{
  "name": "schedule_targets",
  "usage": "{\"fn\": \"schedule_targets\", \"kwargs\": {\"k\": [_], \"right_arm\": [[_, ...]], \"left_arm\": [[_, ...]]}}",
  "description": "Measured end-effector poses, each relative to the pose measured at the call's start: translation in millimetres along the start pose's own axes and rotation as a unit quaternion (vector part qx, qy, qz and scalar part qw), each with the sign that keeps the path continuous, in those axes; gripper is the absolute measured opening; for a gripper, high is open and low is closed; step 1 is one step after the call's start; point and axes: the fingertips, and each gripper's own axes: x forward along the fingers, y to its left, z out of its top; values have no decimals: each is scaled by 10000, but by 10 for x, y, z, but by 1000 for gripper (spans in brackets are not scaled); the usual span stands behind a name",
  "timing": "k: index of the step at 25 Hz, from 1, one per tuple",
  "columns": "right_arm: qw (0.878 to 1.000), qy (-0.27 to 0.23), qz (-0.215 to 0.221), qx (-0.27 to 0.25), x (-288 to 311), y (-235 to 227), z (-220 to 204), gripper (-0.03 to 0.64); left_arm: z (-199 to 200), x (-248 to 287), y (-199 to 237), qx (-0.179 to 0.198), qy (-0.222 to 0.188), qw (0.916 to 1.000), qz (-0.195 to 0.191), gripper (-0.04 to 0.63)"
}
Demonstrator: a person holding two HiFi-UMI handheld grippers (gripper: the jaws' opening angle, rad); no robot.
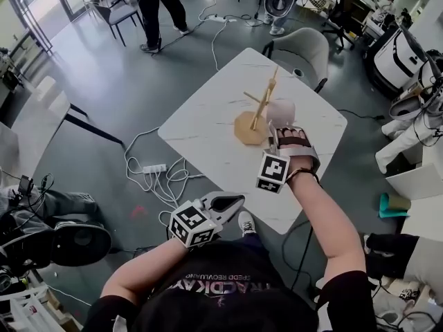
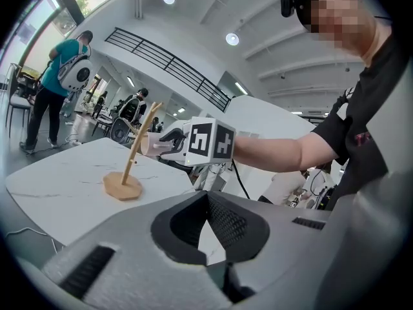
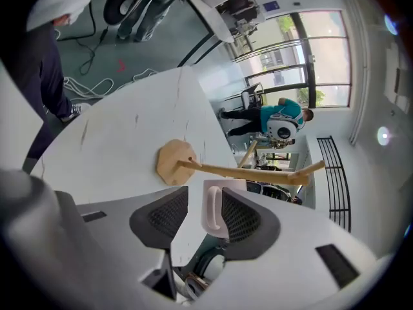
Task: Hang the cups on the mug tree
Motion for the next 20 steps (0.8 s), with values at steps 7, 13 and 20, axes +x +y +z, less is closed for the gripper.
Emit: {"fn": "schedule_targets", "kwargs": {"k": [7, 13, 20], "right_arm": [[9632, -1683, -104, 2091, -580, -172, 219, 62], [7963, -3221, 936, 5034, -995, -163, 245, 11], [6122, -4039, 1581, 6611, -1371, -20, 248, 11]], "left_arm": [[19, 13, -60, -4, 12, 10000, -54, -3], [27, 33, -91, 7, 7, 10000, -68, -3], [4, 35, -141, 0, 6, 9999, -132, -3]]}}
